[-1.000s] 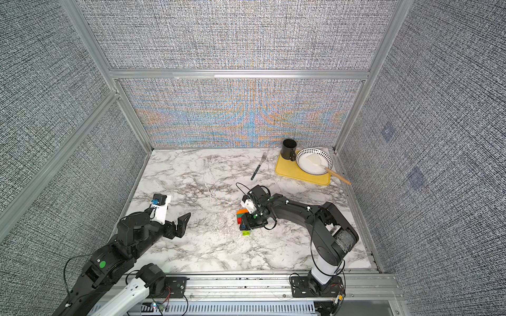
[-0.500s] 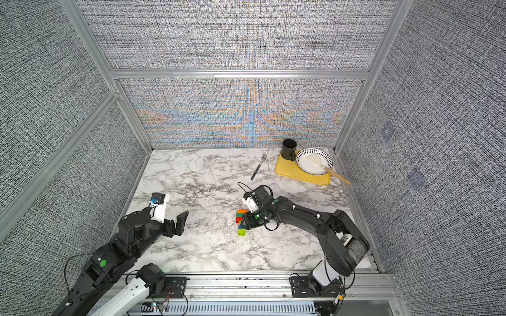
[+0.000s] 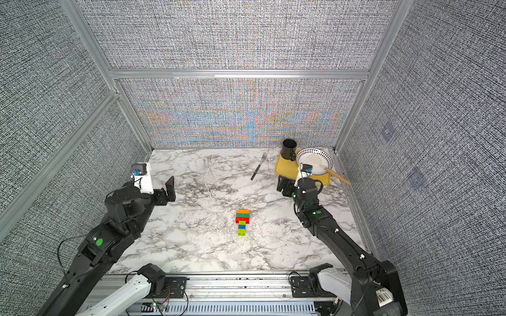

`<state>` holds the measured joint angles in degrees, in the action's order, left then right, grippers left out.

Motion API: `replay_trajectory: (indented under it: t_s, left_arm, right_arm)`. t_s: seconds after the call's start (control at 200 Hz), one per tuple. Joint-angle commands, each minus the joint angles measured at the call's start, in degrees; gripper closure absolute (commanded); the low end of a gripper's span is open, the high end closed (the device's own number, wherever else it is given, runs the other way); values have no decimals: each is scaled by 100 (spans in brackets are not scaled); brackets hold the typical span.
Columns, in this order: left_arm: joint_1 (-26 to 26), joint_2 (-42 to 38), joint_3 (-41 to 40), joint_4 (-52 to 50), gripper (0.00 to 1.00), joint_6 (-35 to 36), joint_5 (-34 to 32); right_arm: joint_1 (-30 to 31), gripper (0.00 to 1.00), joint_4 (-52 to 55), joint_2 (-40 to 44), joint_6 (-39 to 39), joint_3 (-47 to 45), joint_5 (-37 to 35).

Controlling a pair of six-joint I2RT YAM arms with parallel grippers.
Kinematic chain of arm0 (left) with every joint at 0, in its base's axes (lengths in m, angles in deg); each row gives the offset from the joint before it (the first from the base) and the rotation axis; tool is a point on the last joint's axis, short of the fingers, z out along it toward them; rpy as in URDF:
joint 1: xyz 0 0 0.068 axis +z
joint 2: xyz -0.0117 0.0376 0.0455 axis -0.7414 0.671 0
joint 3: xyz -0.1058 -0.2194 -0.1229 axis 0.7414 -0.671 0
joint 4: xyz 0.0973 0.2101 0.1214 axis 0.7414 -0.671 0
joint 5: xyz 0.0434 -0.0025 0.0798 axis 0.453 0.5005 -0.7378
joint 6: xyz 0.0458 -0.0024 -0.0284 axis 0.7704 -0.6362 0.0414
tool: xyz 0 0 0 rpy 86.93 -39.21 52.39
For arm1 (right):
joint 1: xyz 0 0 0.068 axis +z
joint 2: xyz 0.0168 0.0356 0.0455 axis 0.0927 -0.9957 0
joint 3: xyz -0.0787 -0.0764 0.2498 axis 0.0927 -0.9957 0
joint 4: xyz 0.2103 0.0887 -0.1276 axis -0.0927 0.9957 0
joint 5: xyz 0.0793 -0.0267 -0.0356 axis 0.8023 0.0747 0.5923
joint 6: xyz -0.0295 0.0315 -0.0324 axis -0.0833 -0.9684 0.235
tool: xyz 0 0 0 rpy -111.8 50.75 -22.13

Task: Assemble an ice cream with lego
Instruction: Reset both arms

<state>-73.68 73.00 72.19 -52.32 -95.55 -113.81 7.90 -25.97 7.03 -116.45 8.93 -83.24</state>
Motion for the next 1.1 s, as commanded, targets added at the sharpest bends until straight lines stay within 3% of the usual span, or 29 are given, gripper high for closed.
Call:
replay_trajectory:
  t_s: [0.0,0.09,0.185,0.305,0.365,0.415,0.455,0.581,0.711,0.791,1.096]
  left_arm:
    - [934,615,257,740,0,-846,899]
    - [1630,1289,209,1108,0,-1316,1380]
    - [2068,1712,-363,1842,0,-1320,1136]
    - [2628,1854,-1878,3352,0,-1310,645]
    - [2721,1941,-2672,4325,0,-1061,70]
    - [2733,2059,-3026,4938,0,-955,-326]
    - [2749,2181,-3094,5261,0,-721,-281]
    - [2750,2627,-2698,4452,0,-504,-37]
    - [2758,3014,-2531,4477,0,-190,156]
    - [2760,3035,-2541,4545,0,-38,437]
    - [3027,2954,-2741,4897,1,12,855]
  right_arm:
    - [-545,1,-955,1,-49,-390,-825]
    - [-1153,1,-1415,35,244,-883,-456]
    - [-1754,1,-1767,23,290,-1300,190]
    - [-1847,1,-2443,-285,703,-1671,120]
    - [-1838,1,-2886,-425,1075,-1746,386]
    - [-1822,1,-3308,-527,1465,-1831,729]
    - [-1775,1,-3519,-651,1597,-1876,712]
    - [-1659,1,-3501,-872,1790,-1769,723]
    - [-1374,1,-3778,-696,2234,-1996,564]
    - [-1056,1,-4191,-984,2736,-2199,85]
    - [-868,1,-5107,-1978,3031,-2220,228]
